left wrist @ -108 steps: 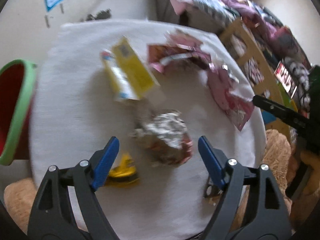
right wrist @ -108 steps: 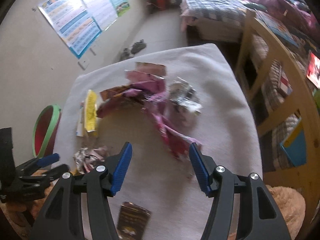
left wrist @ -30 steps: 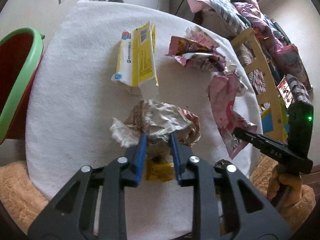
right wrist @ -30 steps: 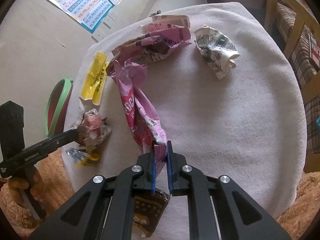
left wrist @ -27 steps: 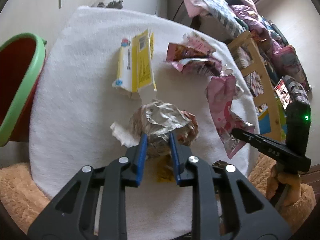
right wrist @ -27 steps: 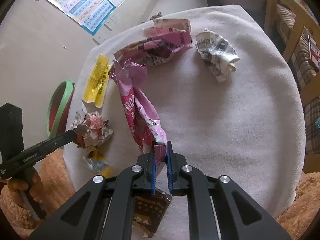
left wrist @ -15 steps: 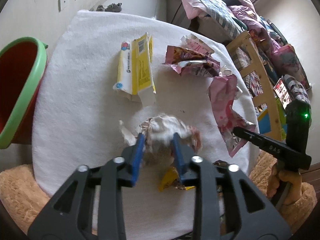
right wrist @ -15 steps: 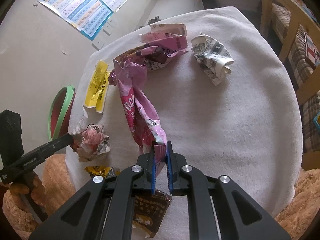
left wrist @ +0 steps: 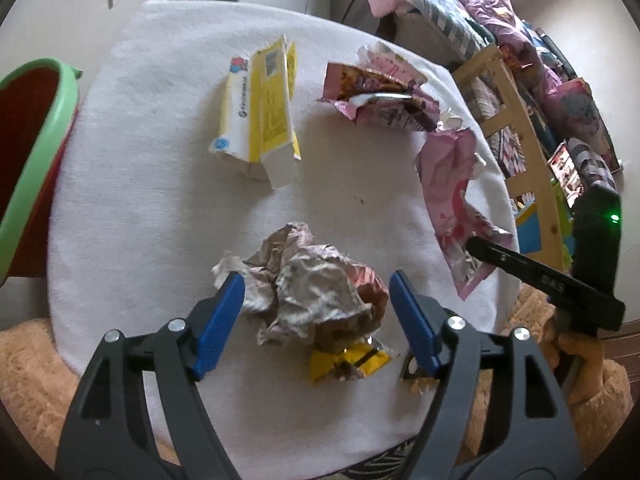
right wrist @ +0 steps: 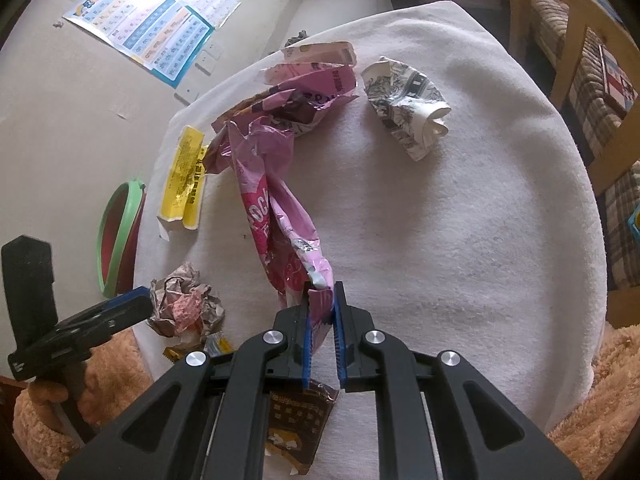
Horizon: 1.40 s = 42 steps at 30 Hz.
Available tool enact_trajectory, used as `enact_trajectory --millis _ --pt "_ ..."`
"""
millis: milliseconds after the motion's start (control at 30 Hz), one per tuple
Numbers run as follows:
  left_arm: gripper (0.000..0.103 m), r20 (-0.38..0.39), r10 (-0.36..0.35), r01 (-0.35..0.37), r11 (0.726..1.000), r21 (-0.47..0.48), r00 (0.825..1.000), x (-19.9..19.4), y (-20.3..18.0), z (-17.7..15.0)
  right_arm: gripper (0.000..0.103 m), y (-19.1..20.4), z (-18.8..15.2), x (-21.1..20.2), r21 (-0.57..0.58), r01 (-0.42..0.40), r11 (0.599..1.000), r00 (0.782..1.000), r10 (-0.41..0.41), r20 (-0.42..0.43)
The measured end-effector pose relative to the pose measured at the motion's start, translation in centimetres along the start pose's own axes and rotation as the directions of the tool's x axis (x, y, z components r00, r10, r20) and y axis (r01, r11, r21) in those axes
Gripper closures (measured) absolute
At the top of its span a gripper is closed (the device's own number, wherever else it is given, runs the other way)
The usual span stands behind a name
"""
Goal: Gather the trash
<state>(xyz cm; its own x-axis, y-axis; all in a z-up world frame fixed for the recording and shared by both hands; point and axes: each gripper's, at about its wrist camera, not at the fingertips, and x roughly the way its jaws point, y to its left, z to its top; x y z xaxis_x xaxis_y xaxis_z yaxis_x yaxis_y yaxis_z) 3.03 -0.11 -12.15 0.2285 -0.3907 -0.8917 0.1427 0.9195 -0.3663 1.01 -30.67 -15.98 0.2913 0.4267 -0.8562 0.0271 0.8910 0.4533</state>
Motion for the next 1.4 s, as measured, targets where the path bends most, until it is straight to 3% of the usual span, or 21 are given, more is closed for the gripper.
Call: enact_trajectory --millis 200,400,600,667,700,767,833,1000,1100,1300,1400 --pt "0.025 0.015 -0.027 0.026 0.997 0.068 1.0 -1.7 -0.3 -1.4 0.094 0.2 -0.2 0.0 -0.01 -0.006 1.0 1.0 0.006 -0.001" --pt "0.025 -0.053 -0.001 0.007 0.992 0.127 0.999 0.8 -1.4 -3.4 0.094 0.4 -0.4 0.3 -0.015 -0.006 1.0 1.0 0.005 -0.013" --pt "0.025 -0.026 0.014 -0.011 0.994 0.105 1.0 2.1 -1.5 -1.7 0.094 0.7 -0.4 0.4 -0.018 0.001 1.0 1.0 -0.001 -0.013" --pt "0.03 -0.046 0.019 -0.014 0.995 0.098 0.999 3.0 -1.4 -1.4 0.094 1.0 -0.5 0.6 -0.026 0.001 1.0 1.0 -0.002 -0.019" --pt "0.041 -0.065 0.014 -0.008 0.996 0.09 0.998 3.5 -1.2 -1.3 0.094 1.3 -0.6 0.7 -0.035 0.001 0.999 1.0 -0.002 -0.022" --pt "0.046 -0.075 -0.008 0.014 0.998 0.067 0.997 3.9 -0.9 -1.4 0.094 1.8 -0.7 0.7 -0.055 0.004 0.998 1.0 -0.005 -0.021" --pt "0.062 -0.064 -0.008 0.012 0.998 0.068 0.998 3.4 -0.9 -1.4 0.094 2.5 -0.7 0.5 -0.077 0.007 0.997 1.0 -0.008 -0.013" --pt "0.068 0.051 -0.008 0.005 0.999 0.049 0.999 -0.4 -0.1 -1.0 0.094 4.3 -0.4 -0.5 -0.113 -0.007 0.994 1.0 0.009 0.022" --pt "0.068 0.15 -0.001 -0.001 1.0 0.015 0.989 -3.4 0.9 -0.3 0.094 5.8 0.0 -1.4 -0.147 -0.015 0.989 0.999 0.022 0.05" --pt "0.068 0.314 0.065 -0.038 0.995 -0.093 0.947 -8.5 3.9 0.8 0.094 9.5 1.5 -2.7 -0.22 -0.047 0.974 0.993 0.069 0.092" --pt "0.068 0.358 0.106 -0.057 0.988 -0.145 0.927 -10.3 5.5 1.0 0.094 11.8 2.4 -2.9 -0.259 -0.067 0.964 0.99 0.096 0.103"
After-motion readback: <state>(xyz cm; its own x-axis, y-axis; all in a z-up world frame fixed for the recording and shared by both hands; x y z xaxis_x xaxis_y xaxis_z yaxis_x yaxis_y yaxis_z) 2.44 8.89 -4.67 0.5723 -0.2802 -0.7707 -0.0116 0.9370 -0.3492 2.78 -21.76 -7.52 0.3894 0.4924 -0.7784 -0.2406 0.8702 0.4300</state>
